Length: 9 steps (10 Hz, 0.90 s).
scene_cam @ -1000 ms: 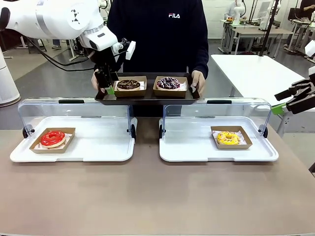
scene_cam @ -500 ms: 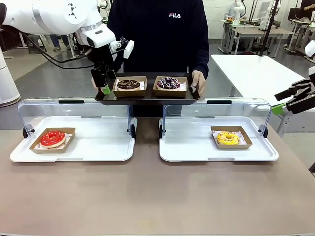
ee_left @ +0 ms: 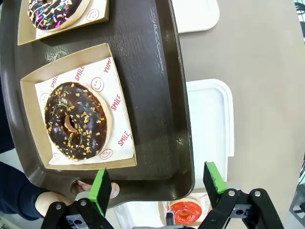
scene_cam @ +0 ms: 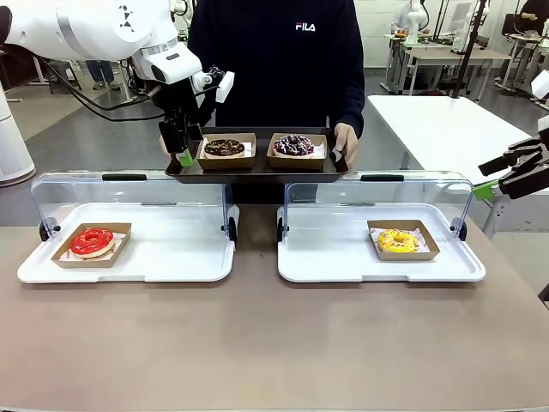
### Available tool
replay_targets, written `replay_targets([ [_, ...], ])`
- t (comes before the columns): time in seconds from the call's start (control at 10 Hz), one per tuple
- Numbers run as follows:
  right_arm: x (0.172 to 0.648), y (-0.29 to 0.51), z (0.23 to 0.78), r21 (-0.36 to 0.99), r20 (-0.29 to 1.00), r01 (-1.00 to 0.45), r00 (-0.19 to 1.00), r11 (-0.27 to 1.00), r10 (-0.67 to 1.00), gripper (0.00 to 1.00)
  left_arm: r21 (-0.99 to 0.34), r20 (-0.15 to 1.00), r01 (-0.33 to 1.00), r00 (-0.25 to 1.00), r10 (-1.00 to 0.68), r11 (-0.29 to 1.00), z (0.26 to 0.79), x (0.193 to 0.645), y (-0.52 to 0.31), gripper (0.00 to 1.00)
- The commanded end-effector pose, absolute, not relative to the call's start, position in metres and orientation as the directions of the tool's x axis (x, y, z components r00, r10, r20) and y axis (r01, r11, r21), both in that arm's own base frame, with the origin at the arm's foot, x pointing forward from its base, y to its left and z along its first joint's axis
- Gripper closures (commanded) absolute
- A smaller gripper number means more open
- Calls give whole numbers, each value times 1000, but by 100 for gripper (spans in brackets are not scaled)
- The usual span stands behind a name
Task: Provide the desired donut to the person.
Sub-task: Place the picked Paper togo box onto the Handle tray extended by the person.
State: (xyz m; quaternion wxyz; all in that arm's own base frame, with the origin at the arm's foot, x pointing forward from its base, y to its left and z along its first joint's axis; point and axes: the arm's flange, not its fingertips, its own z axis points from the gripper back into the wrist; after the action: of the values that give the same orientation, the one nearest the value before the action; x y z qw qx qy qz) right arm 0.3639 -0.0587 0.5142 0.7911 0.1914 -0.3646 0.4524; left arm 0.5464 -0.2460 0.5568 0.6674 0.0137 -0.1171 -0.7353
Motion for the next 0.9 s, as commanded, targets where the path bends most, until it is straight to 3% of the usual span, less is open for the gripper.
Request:
replay_targets([
  [0.0, 364, -60, 512, -29, 751, -862, 315, 506, 580, 0, 207, 132, 975, -110, -985, -81, 558, 548, -245, 0],
  [0.8, 364, -60, 512, -29, 751, -862, 315, 506, 580, 0, 207, 132, 975, -110, -985, -81, 558, 548, -245, 0],
])
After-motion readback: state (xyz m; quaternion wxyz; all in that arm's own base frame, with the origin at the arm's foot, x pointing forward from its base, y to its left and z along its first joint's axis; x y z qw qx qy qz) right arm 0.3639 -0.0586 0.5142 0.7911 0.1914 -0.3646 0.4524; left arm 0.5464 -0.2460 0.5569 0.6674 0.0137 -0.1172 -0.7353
